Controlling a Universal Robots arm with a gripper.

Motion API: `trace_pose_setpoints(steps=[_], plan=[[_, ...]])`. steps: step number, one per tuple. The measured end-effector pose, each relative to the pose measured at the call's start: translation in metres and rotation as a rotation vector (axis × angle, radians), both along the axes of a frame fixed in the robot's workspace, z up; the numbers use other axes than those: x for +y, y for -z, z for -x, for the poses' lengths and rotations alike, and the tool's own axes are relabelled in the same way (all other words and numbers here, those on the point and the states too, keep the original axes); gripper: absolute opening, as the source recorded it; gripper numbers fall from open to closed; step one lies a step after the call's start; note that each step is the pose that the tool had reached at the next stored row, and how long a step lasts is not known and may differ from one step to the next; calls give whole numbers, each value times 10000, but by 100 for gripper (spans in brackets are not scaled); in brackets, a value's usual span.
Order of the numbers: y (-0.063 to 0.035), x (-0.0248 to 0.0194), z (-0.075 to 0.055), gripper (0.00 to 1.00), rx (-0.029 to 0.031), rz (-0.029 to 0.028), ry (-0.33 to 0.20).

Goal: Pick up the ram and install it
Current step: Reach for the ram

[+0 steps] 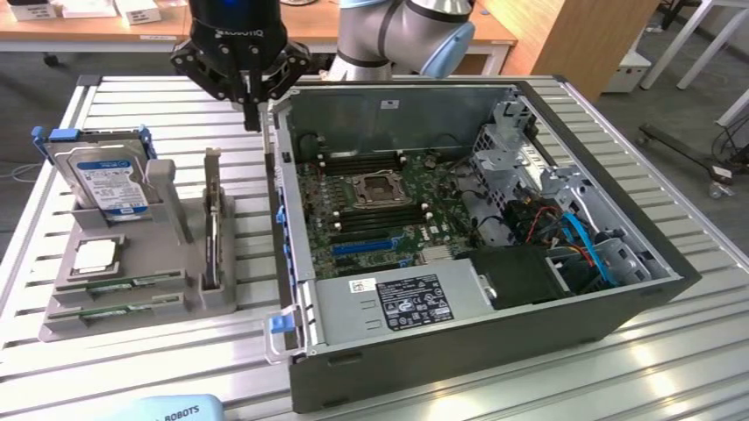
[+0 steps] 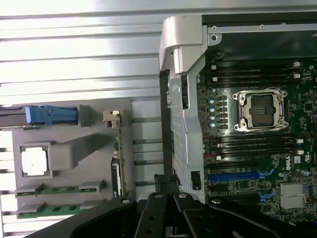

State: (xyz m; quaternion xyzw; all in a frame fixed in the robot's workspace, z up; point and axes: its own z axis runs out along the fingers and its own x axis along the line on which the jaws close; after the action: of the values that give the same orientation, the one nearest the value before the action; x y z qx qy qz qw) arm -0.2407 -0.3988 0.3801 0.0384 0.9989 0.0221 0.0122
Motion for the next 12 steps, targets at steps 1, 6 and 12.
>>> trace_pose_setpoints(steps=[1, 6, 12], plan=[[1, 0, 21, 10, 0, 0, 1], [8, 0, 122, 10, 0, 0, 8], [17, 0, 240, 10, 1, 1, 15]])
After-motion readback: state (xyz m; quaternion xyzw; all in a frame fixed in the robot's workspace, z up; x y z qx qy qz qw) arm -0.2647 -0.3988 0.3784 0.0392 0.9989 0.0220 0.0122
